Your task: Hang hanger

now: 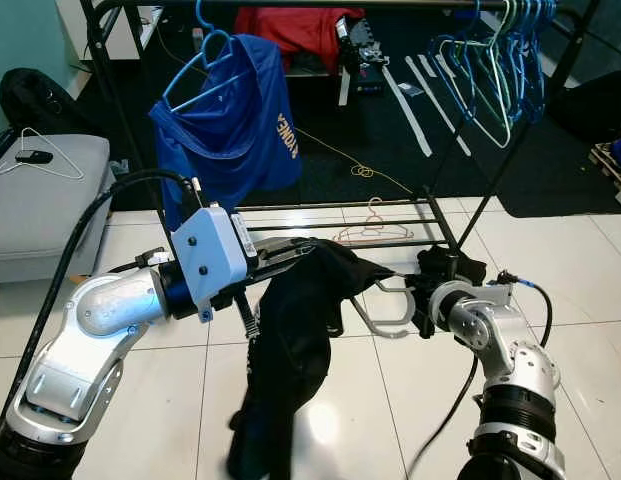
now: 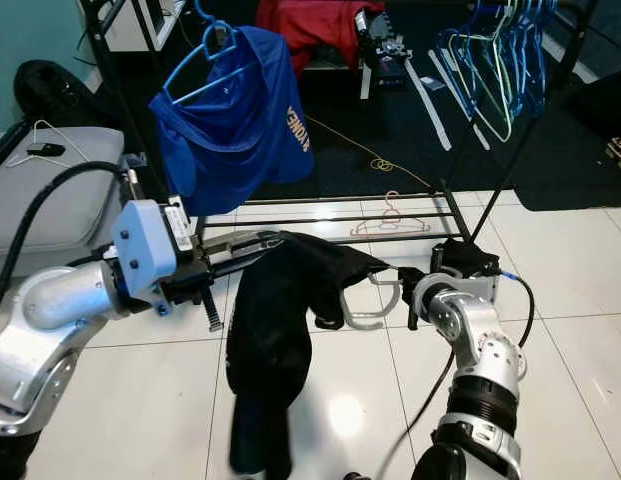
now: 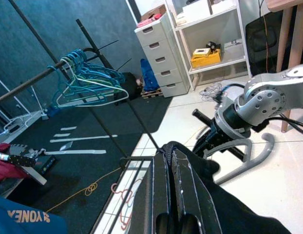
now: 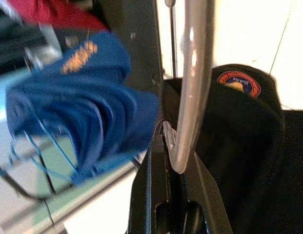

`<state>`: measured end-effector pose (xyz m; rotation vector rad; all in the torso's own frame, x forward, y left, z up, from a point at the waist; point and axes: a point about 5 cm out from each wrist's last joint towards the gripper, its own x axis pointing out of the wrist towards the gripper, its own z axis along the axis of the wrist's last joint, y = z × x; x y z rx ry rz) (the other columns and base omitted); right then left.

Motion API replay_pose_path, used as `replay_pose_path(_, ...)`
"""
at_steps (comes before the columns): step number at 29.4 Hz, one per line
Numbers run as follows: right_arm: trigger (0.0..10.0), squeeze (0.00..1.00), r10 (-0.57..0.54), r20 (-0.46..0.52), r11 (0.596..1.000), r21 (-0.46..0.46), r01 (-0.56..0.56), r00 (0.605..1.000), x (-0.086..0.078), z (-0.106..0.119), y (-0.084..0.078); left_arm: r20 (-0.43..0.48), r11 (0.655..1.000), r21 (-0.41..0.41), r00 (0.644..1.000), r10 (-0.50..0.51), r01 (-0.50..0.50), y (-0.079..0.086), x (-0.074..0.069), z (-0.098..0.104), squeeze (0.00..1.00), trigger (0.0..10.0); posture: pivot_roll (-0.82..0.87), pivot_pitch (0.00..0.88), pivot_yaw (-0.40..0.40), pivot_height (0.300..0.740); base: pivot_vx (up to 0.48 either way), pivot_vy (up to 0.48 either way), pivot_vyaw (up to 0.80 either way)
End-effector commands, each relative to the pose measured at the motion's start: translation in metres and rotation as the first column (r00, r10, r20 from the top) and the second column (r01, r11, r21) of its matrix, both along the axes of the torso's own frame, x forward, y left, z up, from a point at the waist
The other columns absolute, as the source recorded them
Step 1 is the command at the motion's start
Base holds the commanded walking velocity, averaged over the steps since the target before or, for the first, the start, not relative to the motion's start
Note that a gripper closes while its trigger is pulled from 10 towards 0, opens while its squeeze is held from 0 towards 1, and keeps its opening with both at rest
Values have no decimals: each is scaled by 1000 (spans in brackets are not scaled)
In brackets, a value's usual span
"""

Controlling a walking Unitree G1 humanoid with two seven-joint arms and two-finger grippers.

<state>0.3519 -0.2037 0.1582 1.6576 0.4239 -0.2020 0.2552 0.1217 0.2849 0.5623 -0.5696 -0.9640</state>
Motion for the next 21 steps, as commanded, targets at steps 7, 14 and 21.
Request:
replay_pose_path(7, 10000, 0, -250, 52, 968, 41, 248, 967, 3, 13, -41, -1, 999, 15, 999, -40, 40, -2, -8, -1, 0, 10000, -31, 276, -22, 740, 0, 0, 0)
replay_pose_path(14, 10000, 0, -375, 94, 922, -66, 382, 922, -1, 25, -78, -12, 999, 37, 1000, -17, 18, 8, -5, -1, 0, 10000, -31, 276, -23, 740, 0, 0, 0)
replay_pose_path(21, 10000, 0, -406, 156, 904, -74, 421, 900, -2, 38, -90, -41, 997, 71, 999, -21, 24, 13, -7, -3, 0, 10000, -27, 273, -22, 740, 0, 0, 0)
